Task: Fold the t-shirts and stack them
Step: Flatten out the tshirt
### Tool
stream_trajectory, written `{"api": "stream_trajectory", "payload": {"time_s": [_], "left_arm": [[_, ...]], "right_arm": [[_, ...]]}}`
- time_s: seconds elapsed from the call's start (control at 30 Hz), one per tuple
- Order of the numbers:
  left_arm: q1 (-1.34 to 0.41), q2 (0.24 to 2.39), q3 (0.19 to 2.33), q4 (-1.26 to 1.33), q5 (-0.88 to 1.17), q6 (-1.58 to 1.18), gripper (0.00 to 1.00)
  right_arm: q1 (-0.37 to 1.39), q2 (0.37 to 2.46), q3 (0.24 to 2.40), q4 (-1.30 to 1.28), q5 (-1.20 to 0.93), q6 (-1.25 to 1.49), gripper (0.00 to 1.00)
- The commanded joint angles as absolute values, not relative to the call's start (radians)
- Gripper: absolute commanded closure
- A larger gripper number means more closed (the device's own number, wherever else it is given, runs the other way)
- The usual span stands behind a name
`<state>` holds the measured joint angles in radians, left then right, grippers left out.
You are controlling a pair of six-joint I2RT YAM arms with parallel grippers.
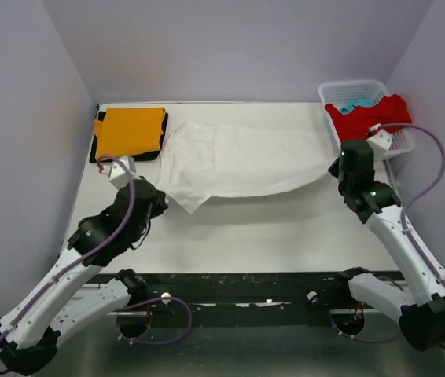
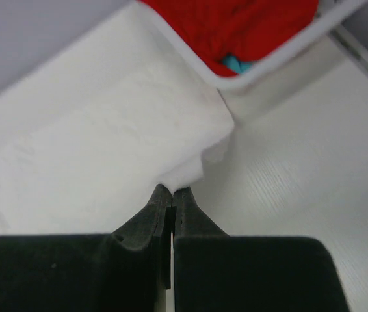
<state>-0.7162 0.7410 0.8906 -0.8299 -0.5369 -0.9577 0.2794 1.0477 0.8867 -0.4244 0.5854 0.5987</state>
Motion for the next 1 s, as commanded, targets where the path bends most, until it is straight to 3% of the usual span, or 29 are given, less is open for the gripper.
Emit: {"api": "stream_trajectory", "payload": {"time_s": [0.0, 0.23, 0.4, 0.7, 0.83, 0.97], "left_arm": [[-0.722, 0.628, 1.099, -0.821, -0.676, -0.824, 1.0], [-0.724, 0.59, 1.422, -0.633, -0.49, -0.477, 1.0], [-0.723, 0.656, 1.757, -0.755, -0.369, -0.368, 1.0], [-0.722, 0.679, 2.008, -0.797, -0.06, -0.261, 1.0], [-0.722, 0.729, 2.012, -0.792, -0.101, -0.25, 1.0], [-0.721, 0.799, 1.972, -0.75, -0.349, -0.201, 1.0]], "right_arm": [[0.275, 0.951, 1.089, -0.408, 0.598, 0.496, 0.99], [0.274, 0.872, 1.372, -0.416, 0.501, 0.43, 0.99], [0.274, 0.849, 1.557, -0.445, 0.403, 0.405, 0.99], [0.275, 0.825, 1.787, -0.525, 0.274, 0.395, 0.99], [0.275, 0.805, 1.746, -0.507, 0.293, 0.398, 0.99], [0.274, 0.82, 1.661, -0.505, 0.399, 0.398, 0.99]]}}
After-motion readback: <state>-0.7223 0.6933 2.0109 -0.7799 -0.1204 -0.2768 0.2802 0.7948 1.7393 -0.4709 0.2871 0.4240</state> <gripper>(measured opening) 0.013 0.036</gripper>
